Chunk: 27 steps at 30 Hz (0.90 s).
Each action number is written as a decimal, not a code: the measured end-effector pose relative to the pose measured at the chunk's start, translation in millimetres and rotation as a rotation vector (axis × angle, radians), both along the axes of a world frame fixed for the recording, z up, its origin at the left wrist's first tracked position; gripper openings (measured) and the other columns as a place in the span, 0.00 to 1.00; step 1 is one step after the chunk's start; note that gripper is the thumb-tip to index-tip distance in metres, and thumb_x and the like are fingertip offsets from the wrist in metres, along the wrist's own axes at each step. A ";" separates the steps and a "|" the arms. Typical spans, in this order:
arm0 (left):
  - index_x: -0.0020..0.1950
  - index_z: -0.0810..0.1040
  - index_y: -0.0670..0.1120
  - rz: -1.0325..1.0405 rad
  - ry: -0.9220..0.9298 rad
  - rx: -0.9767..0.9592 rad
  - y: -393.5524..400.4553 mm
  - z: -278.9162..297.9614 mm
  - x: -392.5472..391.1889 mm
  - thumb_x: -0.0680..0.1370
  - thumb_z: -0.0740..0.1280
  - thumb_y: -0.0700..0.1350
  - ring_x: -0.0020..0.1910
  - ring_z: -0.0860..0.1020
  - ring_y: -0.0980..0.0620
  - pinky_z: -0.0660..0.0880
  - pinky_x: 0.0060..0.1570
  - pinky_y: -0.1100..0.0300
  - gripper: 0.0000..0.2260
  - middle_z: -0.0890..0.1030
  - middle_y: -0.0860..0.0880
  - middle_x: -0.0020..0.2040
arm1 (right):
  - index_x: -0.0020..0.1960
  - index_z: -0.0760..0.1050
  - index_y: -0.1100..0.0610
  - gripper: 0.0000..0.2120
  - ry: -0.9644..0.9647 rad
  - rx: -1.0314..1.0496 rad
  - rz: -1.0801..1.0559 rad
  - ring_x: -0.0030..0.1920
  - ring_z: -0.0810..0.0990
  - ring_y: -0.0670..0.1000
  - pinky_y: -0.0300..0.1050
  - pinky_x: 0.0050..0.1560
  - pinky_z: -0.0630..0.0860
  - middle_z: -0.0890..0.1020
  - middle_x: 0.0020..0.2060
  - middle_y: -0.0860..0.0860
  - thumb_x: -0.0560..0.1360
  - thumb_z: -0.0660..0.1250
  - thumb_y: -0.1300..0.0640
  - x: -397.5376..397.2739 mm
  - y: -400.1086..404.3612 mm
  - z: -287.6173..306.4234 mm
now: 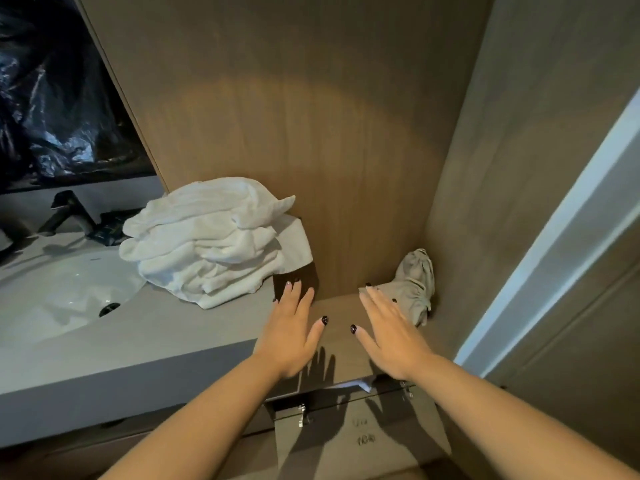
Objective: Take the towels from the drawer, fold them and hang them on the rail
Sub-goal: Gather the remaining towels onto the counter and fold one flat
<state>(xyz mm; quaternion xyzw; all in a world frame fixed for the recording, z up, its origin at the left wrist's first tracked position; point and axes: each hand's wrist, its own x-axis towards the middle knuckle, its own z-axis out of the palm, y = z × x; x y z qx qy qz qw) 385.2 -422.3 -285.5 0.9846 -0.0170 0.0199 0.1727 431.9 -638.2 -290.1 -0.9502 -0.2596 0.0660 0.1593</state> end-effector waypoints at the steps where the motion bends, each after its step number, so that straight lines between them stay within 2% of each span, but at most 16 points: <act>1: 0.81 0.49 0.48 -0.016 0.017 0.003 -3.5 -7.1 -1.7 0.83 0.50 0.59 0.80 0.40 0.50 0.44 0.78 0.52 0.30 0.44 0.46 0.82 | 0.81 0.43 0.54 0.32 0.015 -0.006 -0.023 0.79 0.40 0.48 0.49 0.79 0.44 0.43 0.80 0.50 0.83 0.50 0.43 -3.4 -4.2 -6.9; 8: 0.81 0.49 0.47 -0.095 0.134 0.025 -10.8 -68.3 -16.1 0.83 0.49 0.60 0.80 0.40 0.49 0.46 0.78 0.51 0.30 0.45 0.46 0.82 | 0.81 0.41 0.55 0.32 0.153 -0.085 -0.122 0.79 0.39 0.49 0.48 0.78 0.42 0.41 0.80 0.51 0.84 0.51 0.44 -28.7 -20.6 -58.4; 14: 0.81 0.51 0.47 -0.084 0.193 -0.002 -15.3 -125.3 -32.5 0.83 0.50 0.60 0.80 0.43 0.49 0.46 0.76 0.54 0.30 0.47 0.46 0.82 | 0.81 0.43 0.55 0.31 0.233 -0.050 -0.170 0.79 0.41 0.48 0.48 0.78 0.42 0.42 0.80 0.50 0.83 0.52 0.46 -46.0 -27.9 -112.6; 17: 0.81 0.50 0.47 -0.070 0.227 -0.013 -25.4 -158.3 -38.4 0.83 0.51 0.59 0.80 0.42 0.50 0.44 0.75 0.56 0.30 0.46 0.47 0.82 | 0.81 0.43 0.53 0.31 0.302 -0.011 -0.204 0.79 0.40 0.46 0.45 0.76 0.41 0.42 0.80 0.49 0.83 0.51 0.46 -51.3 -30.9 -151.7; 21: 0.81 0.48 0.46 -0.069 0.277 -0.026 -43.6 -212.3 -39.1 0.84 0.51 0.58 0.80 0.41 0.50 0.43 0.76 0.56 0.30 0.45 0.47 0.82 | 0.80 0.50 0.57 0.30 0.213 -0.006 -0.156 0.79 0.52 0.53 0.47 0.76 0.54 0.53 0.79 0.55 0.82 0.53 0.47 -52.5 -43.0 -214.0; 24: 0.81 0.49 0.46 -0.037 0.315 -0.059 -61.1 -261.8 -37.9 0.84 0.51 0.57 0.80 0.40 0.51 0.44 0.78 0.55 0.29 0.44 0.47 0.82 | 0.80 0.47 0.56 0.32 0.242 -0.050 -0.138 0.79 0.50 0.53 0.47 0.76 0.49 0.51 0.79 0.53 0.82 0.52 0.42 -49.0 -57.1 -269.8; 27: 0.81 0.47 0.47 -0.038 0.340 -0.074 -74.6 -317.9 -31.7 0.84 0.51 0.57 0.79 0.38 0.52 0.42 0.77 0.55 0.29 0.43 0.48 0.81 | 0.80 0.46 0.57 0.32 0.247 -0.096 -0.108 0.79 0.47 0.54 0.49 0.78 0.47 0.49 0.80 0.54 0.82 0.49 0.42 -39.8 -72.0 -330.3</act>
